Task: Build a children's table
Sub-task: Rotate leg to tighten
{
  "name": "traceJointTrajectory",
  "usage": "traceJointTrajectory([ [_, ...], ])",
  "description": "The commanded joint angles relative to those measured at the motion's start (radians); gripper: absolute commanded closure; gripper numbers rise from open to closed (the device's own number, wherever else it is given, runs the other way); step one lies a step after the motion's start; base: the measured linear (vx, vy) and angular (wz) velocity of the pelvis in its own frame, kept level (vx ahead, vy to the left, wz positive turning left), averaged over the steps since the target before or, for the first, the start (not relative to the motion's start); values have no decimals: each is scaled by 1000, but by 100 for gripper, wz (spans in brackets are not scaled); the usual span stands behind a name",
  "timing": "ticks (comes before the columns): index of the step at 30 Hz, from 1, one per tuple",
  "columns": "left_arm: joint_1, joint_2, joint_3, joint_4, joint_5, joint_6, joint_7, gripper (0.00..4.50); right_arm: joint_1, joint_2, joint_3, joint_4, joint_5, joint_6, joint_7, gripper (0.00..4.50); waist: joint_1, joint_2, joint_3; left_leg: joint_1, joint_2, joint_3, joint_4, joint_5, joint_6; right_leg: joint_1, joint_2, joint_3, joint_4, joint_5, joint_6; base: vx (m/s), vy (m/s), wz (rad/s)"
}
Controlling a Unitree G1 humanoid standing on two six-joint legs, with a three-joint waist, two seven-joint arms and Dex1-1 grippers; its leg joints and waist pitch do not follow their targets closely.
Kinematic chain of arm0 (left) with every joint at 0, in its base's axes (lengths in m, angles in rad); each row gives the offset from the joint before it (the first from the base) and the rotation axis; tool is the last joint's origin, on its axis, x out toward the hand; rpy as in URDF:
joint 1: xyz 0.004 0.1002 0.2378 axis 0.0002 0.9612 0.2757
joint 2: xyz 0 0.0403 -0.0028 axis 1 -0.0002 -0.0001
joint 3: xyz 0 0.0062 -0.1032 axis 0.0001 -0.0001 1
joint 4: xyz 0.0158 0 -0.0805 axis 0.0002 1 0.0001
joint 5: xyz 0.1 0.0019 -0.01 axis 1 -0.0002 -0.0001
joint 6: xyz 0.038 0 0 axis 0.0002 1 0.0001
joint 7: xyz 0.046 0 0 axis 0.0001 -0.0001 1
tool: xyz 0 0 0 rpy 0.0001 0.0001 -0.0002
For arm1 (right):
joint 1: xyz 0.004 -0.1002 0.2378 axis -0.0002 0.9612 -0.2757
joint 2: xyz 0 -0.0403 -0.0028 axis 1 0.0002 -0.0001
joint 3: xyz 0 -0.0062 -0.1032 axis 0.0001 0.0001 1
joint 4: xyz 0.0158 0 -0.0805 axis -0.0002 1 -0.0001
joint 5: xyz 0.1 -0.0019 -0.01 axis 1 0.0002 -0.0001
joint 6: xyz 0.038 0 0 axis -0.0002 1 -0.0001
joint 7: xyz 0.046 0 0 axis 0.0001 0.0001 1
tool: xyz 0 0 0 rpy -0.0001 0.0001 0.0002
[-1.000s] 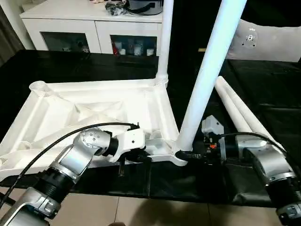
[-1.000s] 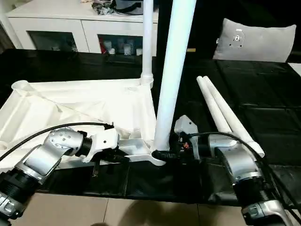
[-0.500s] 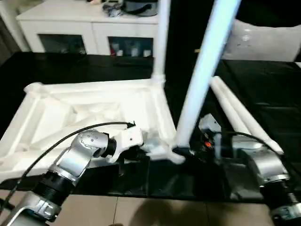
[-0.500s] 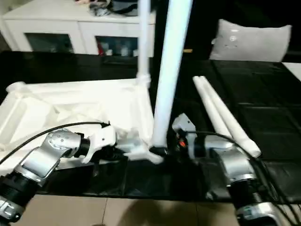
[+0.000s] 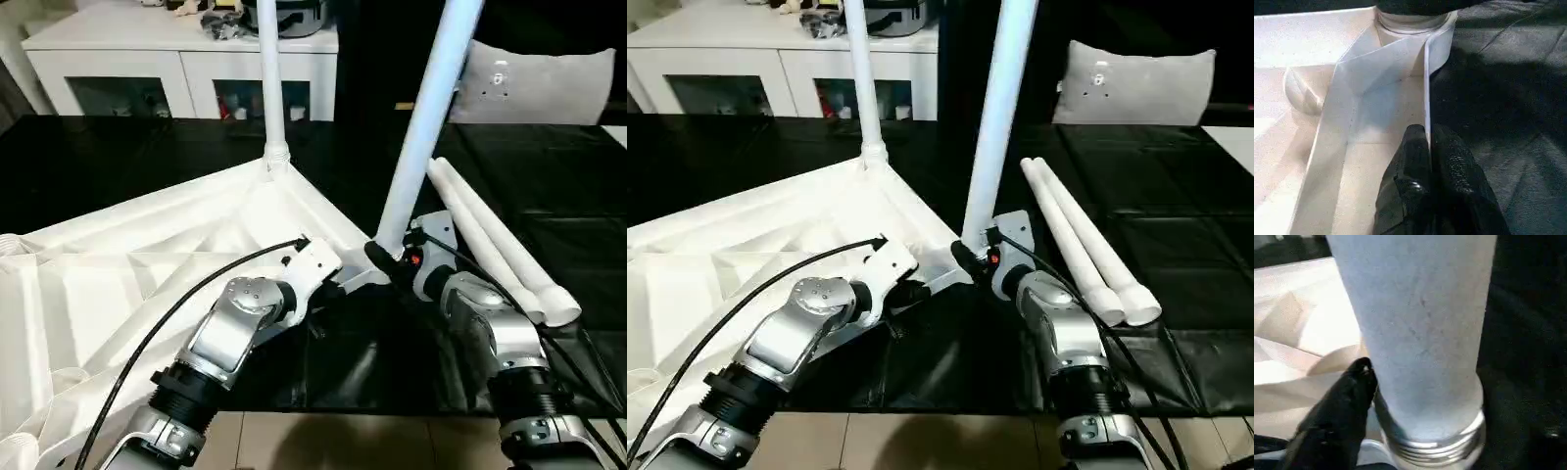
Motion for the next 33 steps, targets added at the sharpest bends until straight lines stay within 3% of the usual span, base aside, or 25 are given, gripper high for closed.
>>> traceJointTrajectory([
  [1, -9, 12, -21, -16, 0, -43, 4, 450, 14, -18, 30, -7, 28, -3, 83, 75, 5, -9, -56, -7, 44, -10, -65, -152, 55, 49, -84, 48, -78, -261, -154, 0, 0, 0],
  [9, 2, 74, -27, -11, -6, -97, -83, 450, 22, -160, 42, -40, 47, -51, 300, 8, 14, -13, -59, -13, 44, -7, -57, -110, 83, 50, -83, 46, -71, -211, -170, 0, 0, 0],
  [15, 6, 142, -44, -7, -29, -147, -184, 450, 17, -249, 59, -46, 54, -82, 435, 8, 17, -14, -59, -13, 46, -6, -55, -98, 100, 48, -82, 45, -69, -199, -185, 0, 0, 0],
  [18, 11, 241, -84, -2, -33, -238, -341, 450, 0, -316, 95, -46, 50, -117, 563, 8, 22, -13, -61, -12, 48, -8, -54, -108, 110, 47, -83, 43, -66, -193, -194, 0, 0, 0],
  [25, 4, 313, -121, 8, -43, -315, -476, 450, 13, -358, 147, -72, 61, -145, 726, 8, 31, -10, -59, -8, 55, -6, -54, -130, 97, 43, -84, 45, -61, -190, -211, 0, 0, 0],
  [29, -8, 340, -137, 25, -59, -359, -546, 450, 23, -369, 190, -92, 70, -150, 797, 46, 35, -10, -59, -8, 55, -5, -54, -135, 93, 43, -84, 46, -60, -185, -213, 0, 0, 0],
  [33, -22, 346, -142, 47, -58, -389, -582, 450, 36, -352, 220, -104, 73, -134, 827, 86, 49, -10, -57, -6, 55, -5, -56, -152, 81, 40, -86, 47, -65, -246, -191, 0, 0, 0],
])
